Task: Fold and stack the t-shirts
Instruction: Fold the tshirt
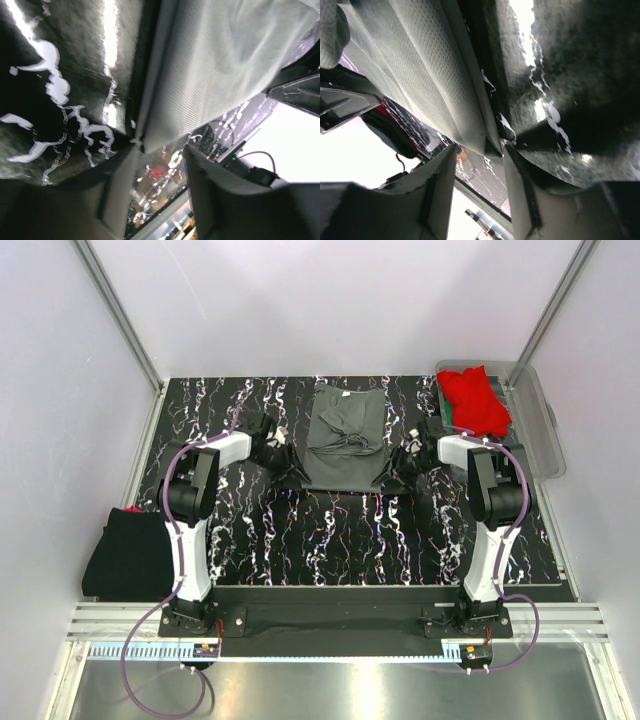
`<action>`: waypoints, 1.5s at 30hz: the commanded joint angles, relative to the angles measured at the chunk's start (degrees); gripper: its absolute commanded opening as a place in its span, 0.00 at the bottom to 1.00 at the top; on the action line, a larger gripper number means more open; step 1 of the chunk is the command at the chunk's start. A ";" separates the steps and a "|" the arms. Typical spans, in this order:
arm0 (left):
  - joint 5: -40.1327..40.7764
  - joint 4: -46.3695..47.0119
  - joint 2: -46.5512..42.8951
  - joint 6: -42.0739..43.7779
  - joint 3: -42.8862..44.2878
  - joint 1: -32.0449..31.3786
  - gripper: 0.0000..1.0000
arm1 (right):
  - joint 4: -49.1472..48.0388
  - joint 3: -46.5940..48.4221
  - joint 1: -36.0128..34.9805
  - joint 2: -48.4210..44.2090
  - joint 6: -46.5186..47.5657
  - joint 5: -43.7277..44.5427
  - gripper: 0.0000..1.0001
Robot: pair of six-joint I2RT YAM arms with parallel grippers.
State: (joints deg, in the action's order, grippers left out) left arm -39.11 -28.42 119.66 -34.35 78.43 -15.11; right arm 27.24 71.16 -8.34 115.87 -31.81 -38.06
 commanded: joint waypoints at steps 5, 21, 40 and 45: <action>-0.17 3.02 1.54 0.33 0.49 -0.18 0.36 | -2.90 0.74 -1.51 1.81 -1.85 -0.34 0.39; -0.79 0.40 -10.21 2.70 2.16 -0.44 0.00 | -3.52 -4.88 -1.59 -12.84 -5.54 -4.56 0.00; -0.18 -1.28 -24.73 3.50 -1.00 -5.10 0.00 | 7.03 -12.18 -0.54 -35.45 -1.68 -2.19 0.00; 0.53 -2.33 -25.61 4.29 1.19 -5.98 0.00 | 9.67 -9.72 0.34 -37.56 0.61 -1.40 0.00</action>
State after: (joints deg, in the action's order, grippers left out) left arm -38.96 -30.87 97.21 -31.29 77.23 -20.73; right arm 34.50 58.59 -8.58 81.08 -33.61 -40.29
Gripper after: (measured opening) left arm 0.016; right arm 0.014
